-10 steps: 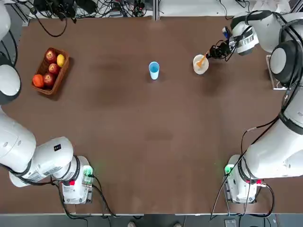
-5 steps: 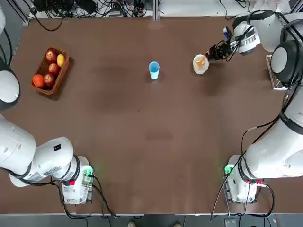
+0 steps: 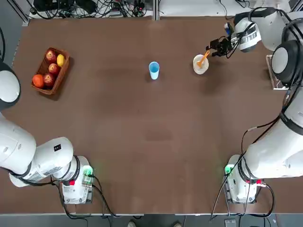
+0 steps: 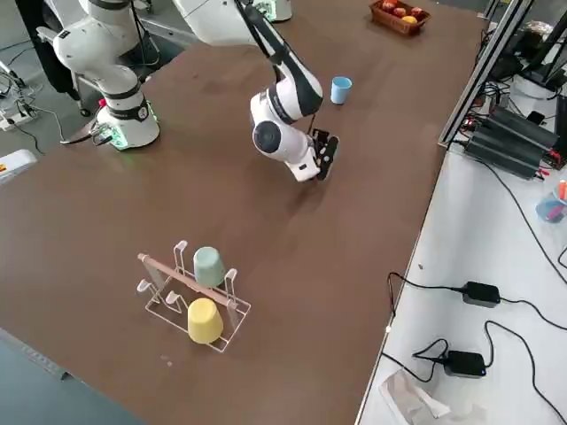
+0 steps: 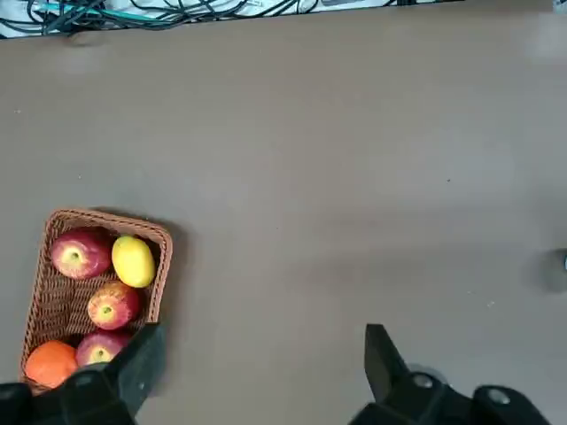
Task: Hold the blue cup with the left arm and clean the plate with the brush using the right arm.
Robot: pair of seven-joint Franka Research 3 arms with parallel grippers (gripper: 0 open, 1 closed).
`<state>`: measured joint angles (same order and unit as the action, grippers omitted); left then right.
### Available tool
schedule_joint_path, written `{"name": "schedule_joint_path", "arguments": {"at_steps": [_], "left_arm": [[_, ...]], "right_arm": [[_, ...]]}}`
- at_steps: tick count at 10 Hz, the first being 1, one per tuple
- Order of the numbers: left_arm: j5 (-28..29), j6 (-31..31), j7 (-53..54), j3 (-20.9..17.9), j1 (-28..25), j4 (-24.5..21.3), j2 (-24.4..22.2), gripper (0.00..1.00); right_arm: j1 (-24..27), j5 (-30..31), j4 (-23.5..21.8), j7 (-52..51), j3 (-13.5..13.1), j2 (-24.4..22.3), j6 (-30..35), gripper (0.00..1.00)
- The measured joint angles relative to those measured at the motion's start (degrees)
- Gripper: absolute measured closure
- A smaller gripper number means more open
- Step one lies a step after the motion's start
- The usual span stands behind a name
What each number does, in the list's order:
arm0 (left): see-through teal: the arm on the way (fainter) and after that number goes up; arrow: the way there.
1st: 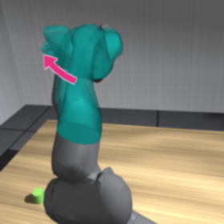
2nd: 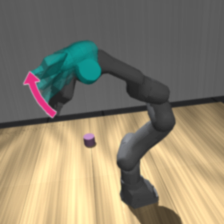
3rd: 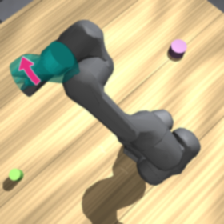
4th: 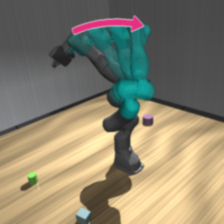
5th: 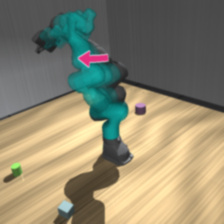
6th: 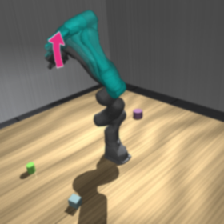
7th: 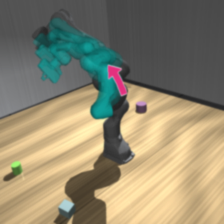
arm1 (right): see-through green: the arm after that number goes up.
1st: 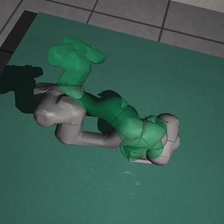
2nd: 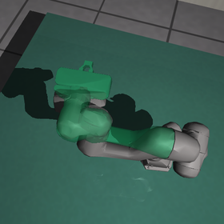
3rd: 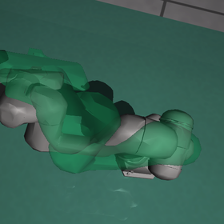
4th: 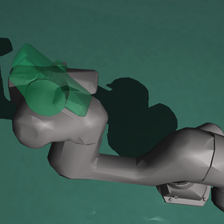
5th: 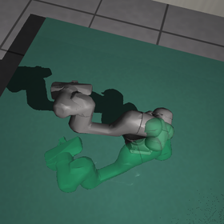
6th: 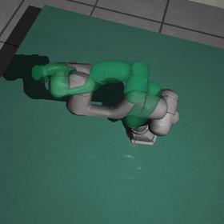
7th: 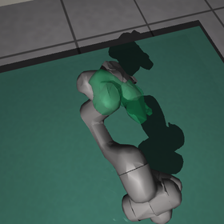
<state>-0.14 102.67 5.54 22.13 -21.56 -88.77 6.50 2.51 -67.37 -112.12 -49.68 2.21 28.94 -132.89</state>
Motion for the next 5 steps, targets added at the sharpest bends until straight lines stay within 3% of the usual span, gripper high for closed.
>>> {"name": "schedule_joint_path", "arguments": {"at_steps": [1, 3, 5], "left_arm": [[0.0, -0.48, -0.14, -0.09, -0.06, 0.1, 0.16, 0.0], [0.0, -1.76, -0.14, -0.42, 0.21, 0.26, 0.34, 0.0], [0.0, -3.97, -0.17, -5.02, 5.4, 1.51, 0.33, 0.0]], "right_arm": [[0.0, 1.77, 0.34, 2.58, 0.01, -1.35, 0.01, 0.0], [0.07, 12.07, 1.36, 13.24, -0.06, -4.71, 3.52, 0.0], [0.38, 26.18, 6.88, 29.24, -0.34, -6.98, 14.6, 0.0]]}}
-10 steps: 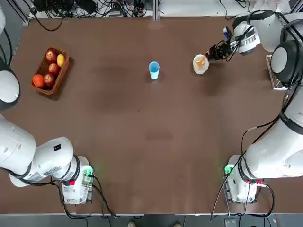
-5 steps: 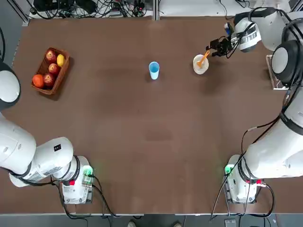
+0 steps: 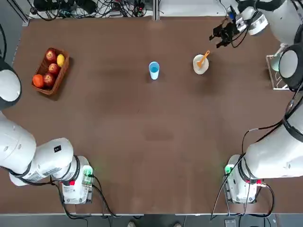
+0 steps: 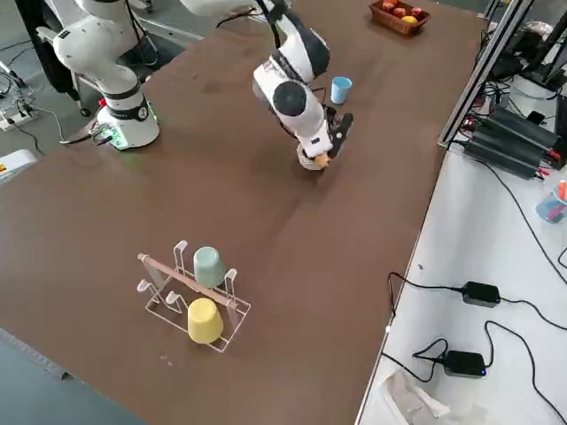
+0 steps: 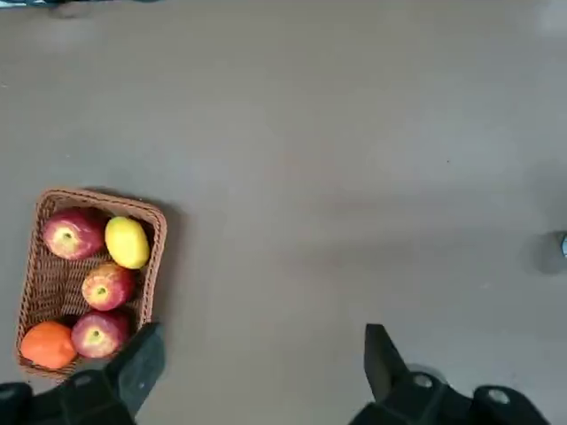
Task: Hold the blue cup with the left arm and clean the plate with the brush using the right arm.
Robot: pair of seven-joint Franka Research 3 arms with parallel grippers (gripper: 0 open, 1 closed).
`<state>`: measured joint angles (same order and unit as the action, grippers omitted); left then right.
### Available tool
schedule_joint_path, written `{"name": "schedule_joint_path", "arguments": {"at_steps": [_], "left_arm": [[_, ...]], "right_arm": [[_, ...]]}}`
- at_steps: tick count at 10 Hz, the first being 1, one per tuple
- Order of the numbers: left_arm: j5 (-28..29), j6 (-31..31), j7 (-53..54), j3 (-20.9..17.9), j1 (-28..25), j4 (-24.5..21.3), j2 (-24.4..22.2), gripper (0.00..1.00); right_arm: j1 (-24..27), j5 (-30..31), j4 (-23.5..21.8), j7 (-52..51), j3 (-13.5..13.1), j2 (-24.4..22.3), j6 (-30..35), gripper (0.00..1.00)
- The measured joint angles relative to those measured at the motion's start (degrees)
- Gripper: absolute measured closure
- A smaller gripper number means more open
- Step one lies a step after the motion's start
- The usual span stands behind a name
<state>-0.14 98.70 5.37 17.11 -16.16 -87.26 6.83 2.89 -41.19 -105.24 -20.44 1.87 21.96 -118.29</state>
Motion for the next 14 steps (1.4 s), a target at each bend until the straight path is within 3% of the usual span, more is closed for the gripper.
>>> {"name": "schedule_joint_path", "arguments": {"at_steps": [1, 3, 5, 8, 11, 14], "left_arm": [[0.0, -1.05, 0.0, -3.58, 3.59, 0.76, -0.01, 0.0], [0.0, -2.93, -0.14, -6.07, 6.92, 1.58, -0.1, 0.0], [0.0, -3.55, -0.44, -9.36, 10.52, 1.74, -0.53, 0.0], [0.0, -5.8, -0.78, -18.3, 20.45, 2.04, -1.18, 0.0], [-0.52, -6.96, -3.2, -18.99, 21.43, 2.62, -1.29, 0.0], [-0.74, -7.21, -3.72, -19.27, 21.43, 2.58, -0.68, 0.0]], "right_arm": [[0.34, 8.1, 5.4, 8.83, -0.02, -0.6, 7.98, 0.0], [0.45, 21.44, 17.93, 20.99, 0.17, -1.37, 22.37, 0.0], [0.47, 29.02, 25.5, 24.61, 0.36, -3.8, 28.72, 0.0], [0.68, 34.99, 27.08, 24.95, -0.26, -9.19, 29.15, 0.0], [-0.05, 36.24, 27.03, 24.98, -0.07, -14.3, 30.04, 0.0], [-0.67, 37.13, 25.6, 25.1, -0.21, -20.06, 35.2, 0.0]]}}
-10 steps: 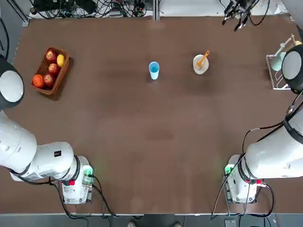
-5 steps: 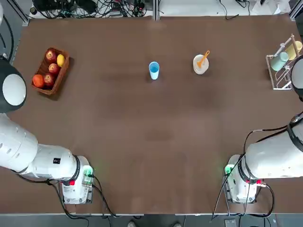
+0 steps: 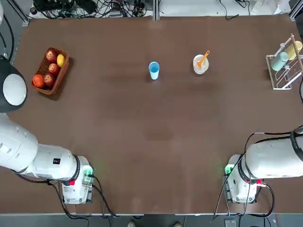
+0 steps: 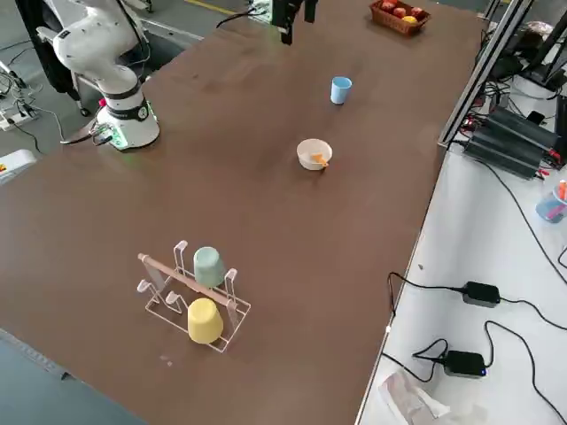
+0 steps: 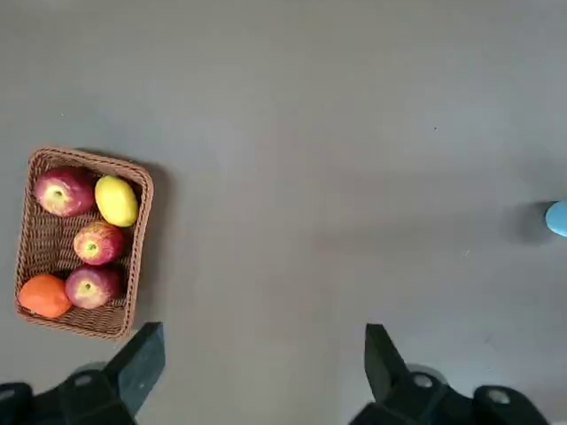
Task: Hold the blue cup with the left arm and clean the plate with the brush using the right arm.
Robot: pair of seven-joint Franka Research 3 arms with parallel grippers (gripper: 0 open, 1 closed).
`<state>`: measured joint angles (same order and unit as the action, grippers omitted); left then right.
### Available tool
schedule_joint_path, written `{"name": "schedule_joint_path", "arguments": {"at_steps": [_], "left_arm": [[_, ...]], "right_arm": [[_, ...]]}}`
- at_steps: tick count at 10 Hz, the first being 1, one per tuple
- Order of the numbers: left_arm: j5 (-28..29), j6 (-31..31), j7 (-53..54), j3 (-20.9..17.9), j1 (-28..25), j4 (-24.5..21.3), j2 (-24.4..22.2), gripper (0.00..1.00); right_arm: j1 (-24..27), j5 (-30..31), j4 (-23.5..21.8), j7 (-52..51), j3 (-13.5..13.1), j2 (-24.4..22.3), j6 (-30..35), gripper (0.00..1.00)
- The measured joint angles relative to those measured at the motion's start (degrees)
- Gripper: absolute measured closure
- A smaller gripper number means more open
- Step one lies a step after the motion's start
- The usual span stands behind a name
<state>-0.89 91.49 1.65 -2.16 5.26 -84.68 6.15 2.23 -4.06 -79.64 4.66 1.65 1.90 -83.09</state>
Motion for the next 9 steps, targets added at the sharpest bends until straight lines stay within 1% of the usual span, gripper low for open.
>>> {"name": "schedule_joint_path", "arguments": {"at_steps": [2, 3, 5, 6, 7, 9], "left_arm": [[-0.01, 0.0, 0.0, -0.22, -0.02, 0.21, 0.35, 0.0], [-0.01, 0.0, 0.0, -0.21, 0.0, 0.48, 0.35, 0.0], [-0.01, 0.0, 0.0, -0.18, 0.01, 0.63, 0.35, 0.0], [-0.01, 0.0, 0.0, -0.17, 0.02, 0.64, 0.35, 0.0], [-0.01, 0.0, 0.0, -0.17, 0.02, 0.65, 0.35, 0.0], [-0.01, 0.01, 0.0, -0.17, 0.02, 0.73, 0.36, 0.0]], "right_arm": [[-0.45, 1.54, -2.45, 0.07, -0.05, -1.24, -0.11, 0.0], [-0.52, 1.9, -3.86, 0.16, -0.06, -1.27, -1.44, 0.0], [-0.52, 2.12, -8.24, 0.17, -0.23, -2.06, -6.74, 0.0], [-0.51, 2.17, -10.44, 0.17, -0.36, -2.95, -8.39, 0.0], [-0.52, 2.18, -11.59, 0.17, -0.37, -3.8, -8.68, 0.0], [-0.52, 2.19, -12.24, 0.17, -0.37, -5.03, -8.54, 0.0]]}}
